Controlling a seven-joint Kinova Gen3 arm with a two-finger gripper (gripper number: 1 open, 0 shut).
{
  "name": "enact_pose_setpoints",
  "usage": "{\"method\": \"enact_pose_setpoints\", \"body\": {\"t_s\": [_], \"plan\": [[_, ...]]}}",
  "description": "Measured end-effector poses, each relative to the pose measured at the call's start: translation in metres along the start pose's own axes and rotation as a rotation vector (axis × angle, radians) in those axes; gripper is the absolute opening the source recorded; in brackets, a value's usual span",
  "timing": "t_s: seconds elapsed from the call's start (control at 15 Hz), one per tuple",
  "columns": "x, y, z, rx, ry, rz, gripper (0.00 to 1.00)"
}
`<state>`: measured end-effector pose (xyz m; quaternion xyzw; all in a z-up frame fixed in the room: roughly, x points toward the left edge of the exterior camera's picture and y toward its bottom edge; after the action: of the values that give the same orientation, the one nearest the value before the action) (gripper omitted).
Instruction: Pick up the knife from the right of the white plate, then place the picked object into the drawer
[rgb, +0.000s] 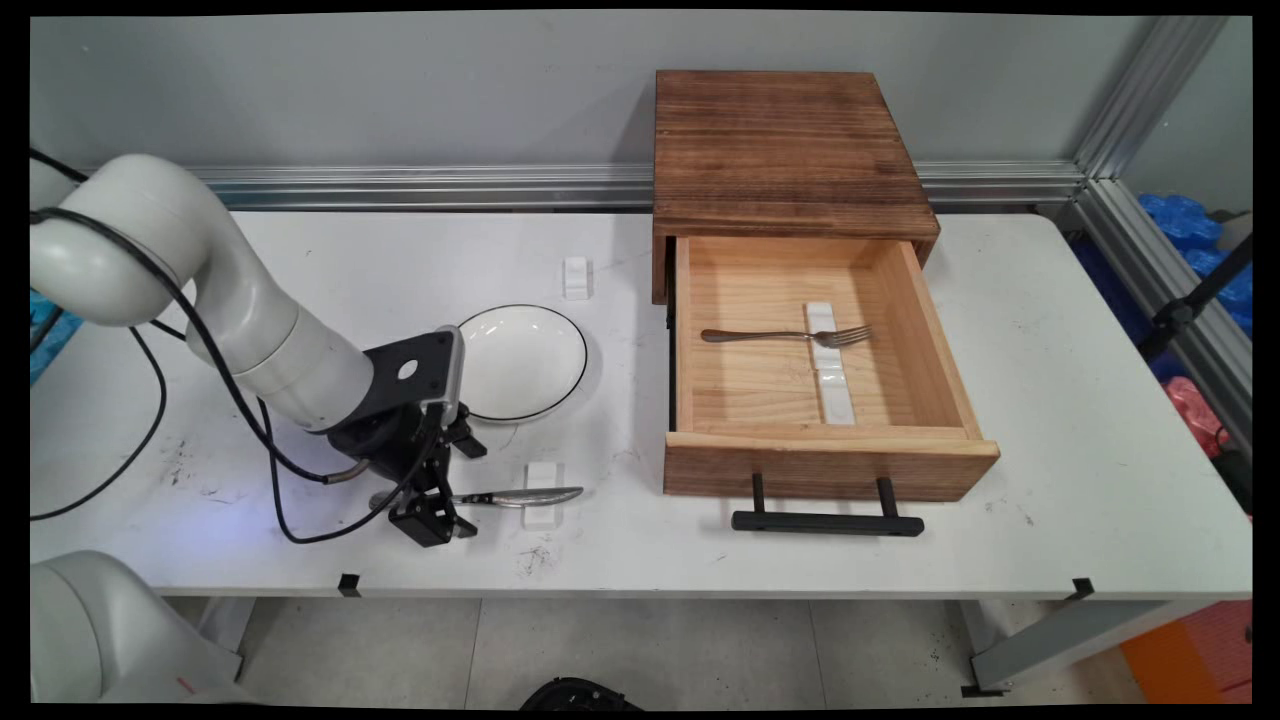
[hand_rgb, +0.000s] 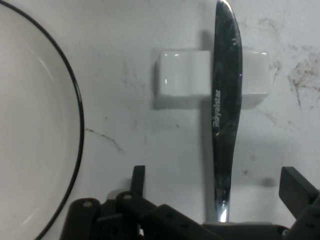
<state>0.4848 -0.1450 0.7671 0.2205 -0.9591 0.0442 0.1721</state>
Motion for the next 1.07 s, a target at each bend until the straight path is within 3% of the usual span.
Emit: {"method": "enact_pose_setpoints", "body": {"t_s": [0.2, 0.27, 1.07], "plan": [[-0.0003, -0.0001, 0.001, -0.004, -0.002, 0.004, 1.0], [-0.0004, -0.0001, 0.0014, -0.006, -0.003, 0.005, 0.0], [-0.0002, 0.0036, 0.0002, -0.031, -0.011, 0.006, 0.0]]}}
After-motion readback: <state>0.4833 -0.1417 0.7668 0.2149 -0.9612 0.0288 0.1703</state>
